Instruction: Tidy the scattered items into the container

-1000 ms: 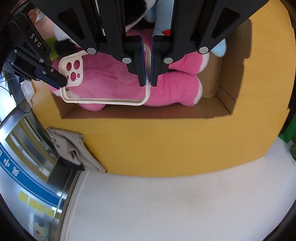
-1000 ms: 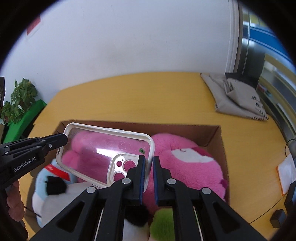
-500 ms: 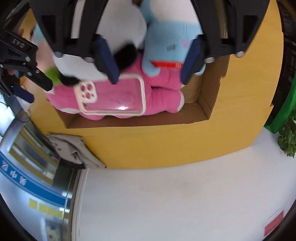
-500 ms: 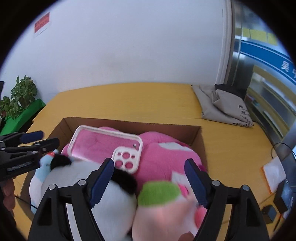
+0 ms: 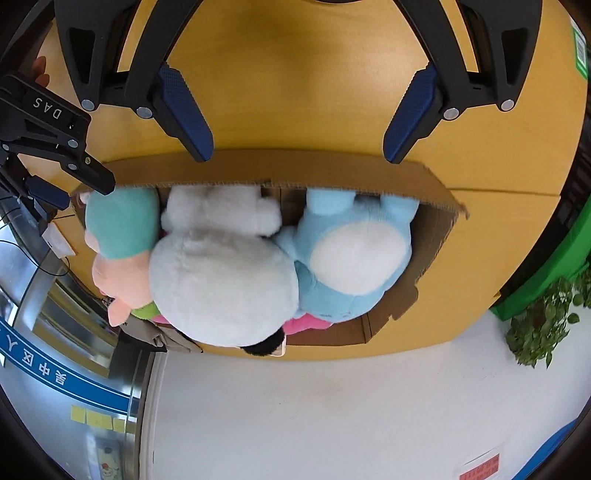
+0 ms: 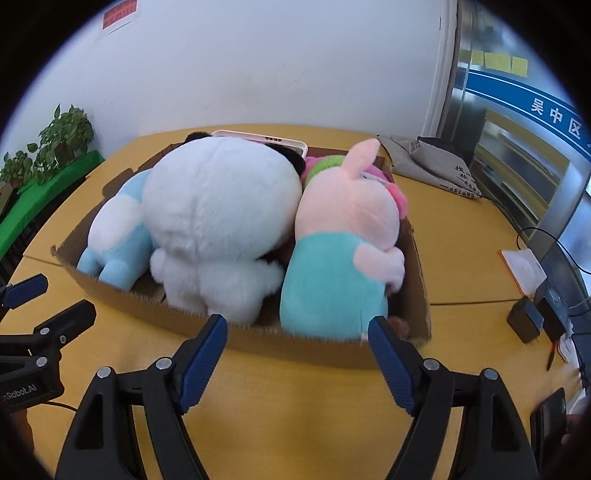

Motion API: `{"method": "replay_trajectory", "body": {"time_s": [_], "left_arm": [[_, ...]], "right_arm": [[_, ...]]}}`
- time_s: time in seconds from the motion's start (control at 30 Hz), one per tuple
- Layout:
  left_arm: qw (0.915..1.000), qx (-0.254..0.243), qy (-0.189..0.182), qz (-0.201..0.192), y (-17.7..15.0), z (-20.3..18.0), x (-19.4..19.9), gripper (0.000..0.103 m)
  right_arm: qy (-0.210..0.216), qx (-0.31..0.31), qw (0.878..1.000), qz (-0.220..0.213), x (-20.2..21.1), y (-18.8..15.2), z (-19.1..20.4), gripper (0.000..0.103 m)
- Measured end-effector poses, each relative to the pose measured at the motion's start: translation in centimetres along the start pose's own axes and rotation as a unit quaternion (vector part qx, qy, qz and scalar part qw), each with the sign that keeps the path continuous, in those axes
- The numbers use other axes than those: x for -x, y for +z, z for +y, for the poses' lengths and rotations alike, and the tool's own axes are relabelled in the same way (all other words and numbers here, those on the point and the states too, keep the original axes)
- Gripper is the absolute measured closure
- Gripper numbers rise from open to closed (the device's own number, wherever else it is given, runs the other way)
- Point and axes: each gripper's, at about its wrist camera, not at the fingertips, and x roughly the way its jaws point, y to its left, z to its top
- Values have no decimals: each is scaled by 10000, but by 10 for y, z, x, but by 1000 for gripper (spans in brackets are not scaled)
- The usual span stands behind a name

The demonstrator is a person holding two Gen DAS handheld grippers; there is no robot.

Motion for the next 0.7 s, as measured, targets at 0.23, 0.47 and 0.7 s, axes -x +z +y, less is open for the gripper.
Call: {"method": "replay_trajectory", "body": {"time_s": [0.23,0.47,0.7], "left_arm": [[9998,35,113,-177,-13,-6,28,7],[9997,109,88,-183,-25,-8,38,7],[9998,58,5,-184,-33,-16,46,7]], "right_arm": [[-39,4,9999,-139,25,-13,-7,24],[-72,19,9998,-191,38,-24,-9,24],[-99,-61,9998,-188,47,-36,-11,24]]}}
